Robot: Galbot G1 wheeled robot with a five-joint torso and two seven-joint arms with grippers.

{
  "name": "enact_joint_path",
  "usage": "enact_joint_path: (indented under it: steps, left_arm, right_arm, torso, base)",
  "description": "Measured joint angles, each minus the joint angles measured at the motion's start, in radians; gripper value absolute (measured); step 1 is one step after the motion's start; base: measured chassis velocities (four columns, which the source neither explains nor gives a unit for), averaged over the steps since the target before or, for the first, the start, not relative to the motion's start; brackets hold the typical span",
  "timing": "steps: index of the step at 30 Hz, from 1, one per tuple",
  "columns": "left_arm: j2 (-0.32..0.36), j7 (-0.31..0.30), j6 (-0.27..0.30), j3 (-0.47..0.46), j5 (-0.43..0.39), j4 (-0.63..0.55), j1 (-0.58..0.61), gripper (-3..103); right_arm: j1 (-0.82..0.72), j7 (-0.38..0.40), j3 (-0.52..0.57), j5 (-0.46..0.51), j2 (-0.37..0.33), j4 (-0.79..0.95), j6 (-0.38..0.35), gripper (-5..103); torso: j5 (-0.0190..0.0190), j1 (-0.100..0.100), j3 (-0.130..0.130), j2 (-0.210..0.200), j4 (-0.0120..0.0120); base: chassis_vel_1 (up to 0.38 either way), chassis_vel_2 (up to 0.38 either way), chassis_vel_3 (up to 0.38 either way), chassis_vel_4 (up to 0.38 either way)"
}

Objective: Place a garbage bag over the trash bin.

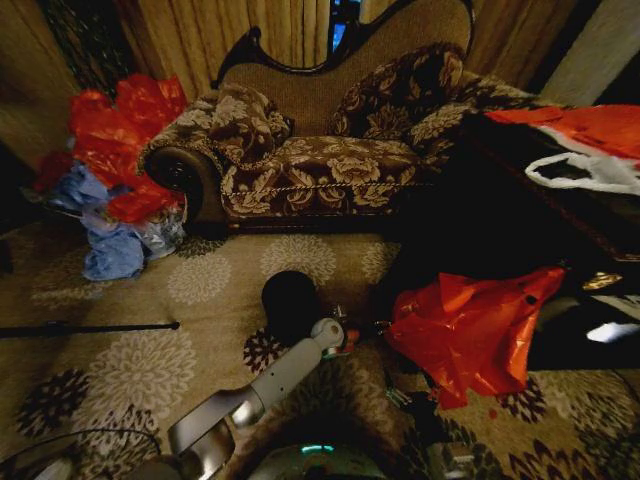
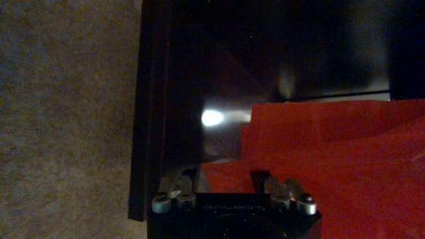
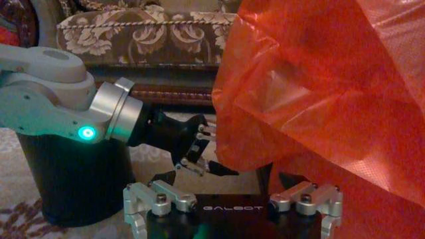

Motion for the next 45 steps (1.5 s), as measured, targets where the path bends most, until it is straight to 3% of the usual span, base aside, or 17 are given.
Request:
enact_joint_path:
  steps: [4, 5, 7, 10, 13, 15, 18, 25, 30, 33, 34, 37, 38, 41, 42, 45]
  left_arm:
    - [-0.003, 0.003, 0.000, 0.000, 0.000, 0.003, -0.001, 51]
    - [-0.010, 0.010, 0.000, 0.000, 0.001, 0.012, -0.003, 39]
    - [-0.018, 0.015, 0.001, 0.000, 0.007, 0.020, -0.003, 39]
    - [-0.031, 0.008, -0.039, 0.010, 0.043, 0.026, 0.002, 27]
    - [-0.031, -0.003, -0.038, 0.009, 0.047, 0.021, 0.007, 19]
    - [-0.030, -0.004, -0.035, 0.008, 0.048, 0.017, 0.008, 19]
    - [-0.027, -0.010, -0.031, 0.004, 0.055, 0.010, 0.011, 3]
    - [0.022, -0.038, -0.017, -0.008, 0.095, -0.030, 0.025, 0]
    - [0.114, -0.080, -0.006, -0.047, 0.119, -0.130, 0.048, 0]
    - [0.198, -0.144, 0.001, -0.124, 0.156, -0.273, 0.091, 0]
    - [0.198, -0.144, 0.001, -0.124, 0.156, -0.273, 0.091, 0]
    - [0.309, -0.199, 0.003, -0.229, 0.211, -0.473, 0.174, 0]
    - [0.309, -0.199, 0.003, -0.229, 0.211, -0.473, 0.174, 0]
    - [0.450, -0.228, 0.014, -0.344, 0.230, -0.678, 0.278, 0]
    - [0.450, -0.228, 0.014, -0.344, 0.230, -0.678, 0.278, 0]
    - [0.586, -0.228, 0.013, -0.455, 0.245, -0.816, 0.369, 0]
  right_arm:
    - [0.000, 0.000, 0.000, 0.000, 0.000, 0.000, 0.000, 100]
    - [0.000, 0.000, 0.000, -0.001, -0.001, 0.000, 0.001, 100]
    - [0.000, 0.000, 0.000, -0.001, -0.004, 0.000, 0.001, 100]
    - [0.000, 0.004, 0.000, 0.001, -0.014, 0.003, 0.000, 100]
    - [0.004, 0.010, 0.000, 0.004, -0.017, 0.004, -0.001, 100]
    - [0.005, 0.012, -0.001, 0.004, -0.017, 0.004, -0.002, 100]
    - [0.009, 0.014, -0.005, 0.004, -0.017, 0.004, -0.004, 100]
    - [0.010, 0.014, -0.005, 0.004, -0.019, 0.007, -0.005, 100]
    - [0.005, 0.013, -0.003, 0.006, -0.021, 0.013, -0.003, 100]
    - [0.001, 0.001, -0.007, 0.006, -0.017, 0.010, 0.006, 100]
    - [0.001, 0.001, -0.007, 0.006, -0.017, 0.010, 0.006, 100]
    - [-0.001, -0.019, -0.014, 0.005, -0.014, 0.008, 0.020, 100]
    - [-0.001, -0.019, -0.014, 0.005, -0.014, 0.008, 0.020, 100]
    - [-0.005, -0.032, -0.019, 0.005, -0.012, 0.005, 0.033, 100]
    - [-0.005, -0.032, -0.019, 0.005, -0.012, 0.005, 0.033, 100]
    - [-0.008, -0.045, -0.021, 0.007, -0.013, 0.002, 0.046, 100]
  torso:
    - [0.0000, 0.000, 0.000, 0.000, 0.0000]
    - [0.0000, 0.000, 0.000, 0.000, -0.0001]
    - [0.0000, 0.000, 0.000, 0.000, -0.0001]
    - [-0.0001, 0.000, 0.000, 0.000, -0.0002]
    - [0.0000, 0.000, 0.000, 0.000, -0.0001]
    - [-0.0001, 0.000, 0.000, 0.000, -0.0001]
    - [-0.0001, 0.000, 0.000, 0.000, -0.0002]
    - [-0.0002, 0.000, 0.000, 0.000, -0.0003]
    - [-0.0004, 0.000, 0.000, 0.000, 0.0000]
    - [-0.0003, 0.000, 0.000, 0.000, -0.0003]
    - [-0.0003, 0.000, 0.000, 0.000, -0.0003]
    - [-0.0006, 0.000, 0.000, 0.000, -0.0004]
    - [-0.0006, 0.000, 0.000, 0.000, -0.0004]
    - [-0.0003, 0.000, 0.000, 0.000, 0.0001]
    - [-0.0003, 0.000, 0.000, 0.000, 0.0001]
    - [-0.0003, 0.000, 0.000, 0.000, 0.0004]
  base:
    - [0.000, 0.000, 0.000, 0.000]
    - [0.000, 0.000, 0.000, 0.000]
    - [0.000, 0.000, 0.000, 0.000]
    - [0.000, 0.000, 0.000, 0.000]
    - [0.000, 0.000, 0.000, 0.000]
    - [0.000, 0.000, 0.000, 0.000]
    - [0.000, 0.000, 0.000, 0.000]
    - [0.000, 0.000, 0.000, 0.000]
    - [0.000, 0.000, 0.000, 0.000]
    - [0.000, 0.000, 0.000, 0.000]
    - [0.000, 0.000, 0.000, 0.000]
    - [0.000, 0.000, 0.000, 0.000]
    - [0.000, 0.000, 0.000, 0.000]
    - [0.000, 0.000, 0.000, 0.000]
    - [0.000, 0.000, 0.000, 0.000]
    - [0.000, 0.000, 0.000, 0.000]
